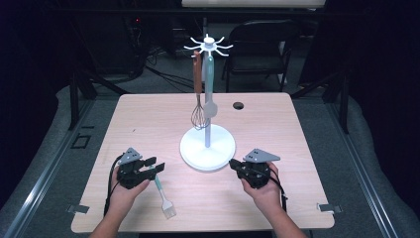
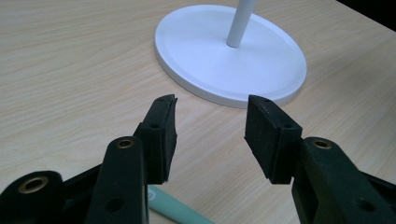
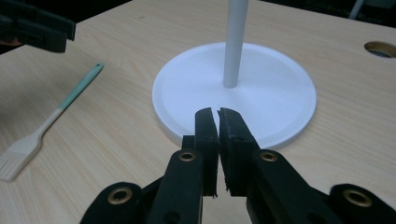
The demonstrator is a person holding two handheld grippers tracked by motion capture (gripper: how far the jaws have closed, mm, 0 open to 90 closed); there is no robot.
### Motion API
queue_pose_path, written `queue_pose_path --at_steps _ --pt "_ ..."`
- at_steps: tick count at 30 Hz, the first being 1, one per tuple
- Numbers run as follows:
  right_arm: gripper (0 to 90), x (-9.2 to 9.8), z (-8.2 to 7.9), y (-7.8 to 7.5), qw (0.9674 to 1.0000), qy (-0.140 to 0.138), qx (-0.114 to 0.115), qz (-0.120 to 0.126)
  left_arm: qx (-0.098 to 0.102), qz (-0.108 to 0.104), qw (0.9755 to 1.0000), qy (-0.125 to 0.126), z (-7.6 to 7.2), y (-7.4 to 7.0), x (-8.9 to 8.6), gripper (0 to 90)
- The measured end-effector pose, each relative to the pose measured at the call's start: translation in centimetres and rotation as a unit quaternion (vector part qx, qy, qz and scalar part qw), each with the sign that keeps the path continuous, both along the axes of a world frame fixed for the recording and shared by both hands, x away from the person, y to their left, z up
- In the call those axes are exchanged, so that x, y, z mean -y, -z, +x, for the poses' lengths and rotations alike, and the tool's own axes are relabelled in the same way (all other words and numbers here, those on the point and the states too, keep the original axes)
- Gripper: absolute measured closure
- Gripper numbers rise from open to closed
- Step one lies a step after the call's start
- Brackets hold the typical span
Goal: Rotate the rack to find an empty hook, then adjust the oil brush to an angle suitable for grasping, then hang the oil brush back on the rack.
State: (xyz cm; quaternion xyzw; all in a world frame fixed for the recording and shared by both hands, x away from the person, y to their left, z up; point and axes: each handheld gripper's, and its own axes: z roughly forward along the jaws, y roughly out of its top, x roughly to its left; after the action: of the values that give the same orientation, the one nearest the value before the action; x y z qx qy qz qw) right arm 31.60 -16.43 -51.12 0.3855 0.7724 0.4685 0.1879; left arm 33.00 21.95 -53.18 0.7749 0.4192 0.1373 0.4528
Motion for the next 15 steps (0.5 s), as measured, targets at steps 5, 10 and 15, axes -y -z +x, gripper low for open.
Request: queue_pose_path --at_steps 5,10,15 --pt "86.9 -0.1 0.6 -1.4 0.9999 -0.001 0.010 -0.004 0.001 0.002 1.0000 0.001 -0.1 0.0 0.2 52.6" --pt "87.3 -0.2 1.2 -3.0 0.9996 -0.004 0.026 -0.006 -0.001 0.000 1.0000 0.001 -0.1 0.1 0.3 52.6" --pt "87.4 -0.2 1.8 -4.9 0.9993 -0.006 0.038 0.007 -0.002 0.002 1.0000 0.003 -0.1 0.2 0.3 52.6"
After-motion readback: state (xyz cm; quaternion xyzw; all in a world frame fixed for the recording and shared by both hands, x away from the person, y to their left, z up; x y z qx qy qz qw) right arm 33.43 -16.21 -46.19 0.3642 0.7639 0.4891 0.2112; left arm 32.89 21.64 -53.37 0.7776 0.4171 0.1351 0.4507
